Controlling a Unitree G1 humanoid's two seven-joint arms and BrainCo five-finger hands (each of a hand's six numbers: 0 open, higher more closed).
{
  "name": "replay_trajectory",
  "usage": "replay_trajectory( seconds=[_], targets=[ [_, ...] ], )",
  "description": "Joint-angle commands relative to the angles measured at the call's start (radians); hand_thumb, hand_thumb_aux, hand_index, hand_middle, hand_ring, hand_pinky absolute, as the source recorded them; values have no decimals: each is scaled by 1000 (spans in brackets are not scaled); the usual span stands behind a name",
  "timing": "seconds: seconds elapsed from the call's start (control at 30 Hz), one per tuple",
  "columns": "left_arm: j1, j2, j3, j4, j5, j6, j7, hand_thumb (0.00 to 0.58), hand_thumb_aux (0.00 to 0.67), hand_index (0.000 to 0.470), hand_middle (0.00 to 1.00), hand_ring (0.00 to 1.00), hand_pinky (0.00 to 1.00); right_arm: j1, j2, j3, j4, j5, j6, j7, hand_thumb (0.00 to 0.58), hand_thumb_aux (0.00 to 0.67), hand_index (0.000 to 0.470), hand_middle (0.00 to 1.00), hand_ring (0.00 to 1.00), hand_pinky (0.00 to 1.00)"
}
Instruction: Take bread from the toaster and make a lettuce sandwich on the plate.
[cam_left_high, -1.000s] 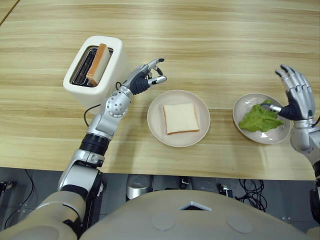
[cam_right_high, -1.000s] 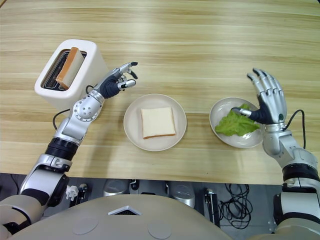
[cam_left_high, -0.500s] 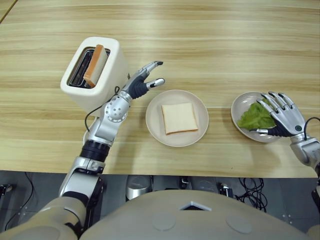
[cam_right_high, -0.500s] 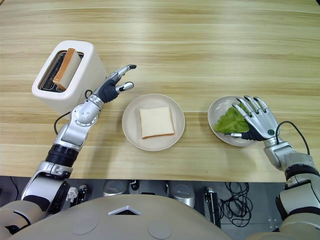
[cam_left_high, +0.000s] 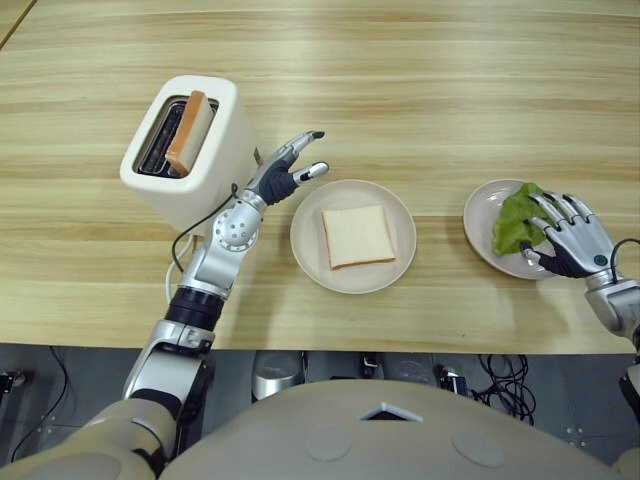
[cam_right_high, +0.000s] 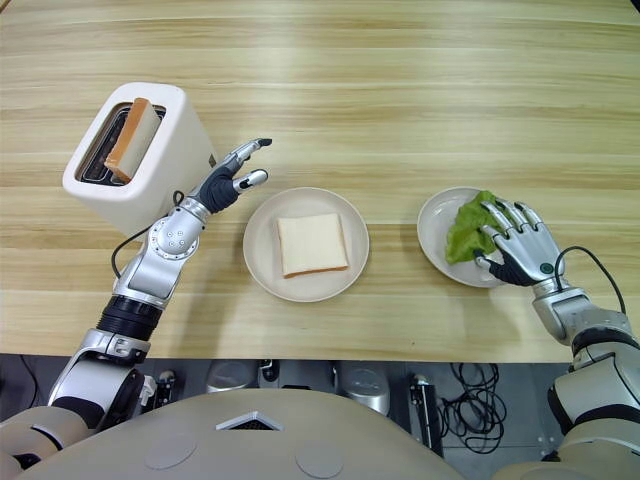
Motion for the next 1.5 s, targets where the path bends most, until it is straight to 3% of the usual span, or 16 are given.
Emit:
replay_trajectory(
  seconds=[0.03, 0.4, 0.53, 0.57, 0.6, 1.23, 1.27, 1.3, 1.4, 1.5],
  targets=[
    [-3, 1, 14, 26, -7, 12, 5, 0, 0, 0, 0, 0, 0, -2, 11, 23, 12, 21, 1, 8, 460, 365, 251, 0, 0, 0],
    [-7, -2, 14, 39, -10, 4, 16, 0, 0, 0, 0, 0, 0, 2, 24, 43, 30, 67, -11, 17, 489, 405, 278, 0, 0, 0],
    [-4, -4, 15, 38, -13, 3, 17, 0, 0, 0, 0, 0, 0, -5, 28, 53, 30, 75, -20, 32, 516, 447, 307, 0, 0, 0],
    [-4, -4, 14, 37, -14, 3, 16, 0, 0, 0, 0, 0, 0, -6, 29, 55, 30, 78, -22, 36, 566, 568, 390, 0, 0, 0],
    [-3, -5, 14, 36, -14, 3, 16, 0, 0, 0, 0, 0, 0, -7, 29, 54, 30, 82, -27, 42, 580, 667, 458, 0, 0, 0],
    [-3, -3, 11, 40, -23, -3, 22, 0, 0, 0, 0, 0, 0, -52, 36, 17, 25, 163, -107, 81, 580, 670, 460, 0, 0, 0],
    [-3, -4, 10, 40, -23, -3, 23, 0, 0, 0, 0, 0, 0, -55, 31, 2, 19, 182, -125, 78, 580, 670, 460, 59, 59, 59],
    [-5, -4, 10, 43, -22, -4, 24, 0, 0, 0, 0, 0, 0, -59, 28, -21, 16, 214, -158, 86, 580, 670, 460, 1000, 1000, 1000],
    [-8, -5, 10, 48, -21, -7, 28, 0, 0, 0, 0, 0, 0, -68, 22, -64, -10, 268, -226, 112, 580, 670, 460, 1000, 1000, 1000],
    [-14, -6, 10, 57, -18, -10, 35, 0, 0, 0, 0, 0, 0, -76, 19, -64, -35, 260, -225, 90, 580, 670, 460, 1000, 1000, 1000]
  ],
)
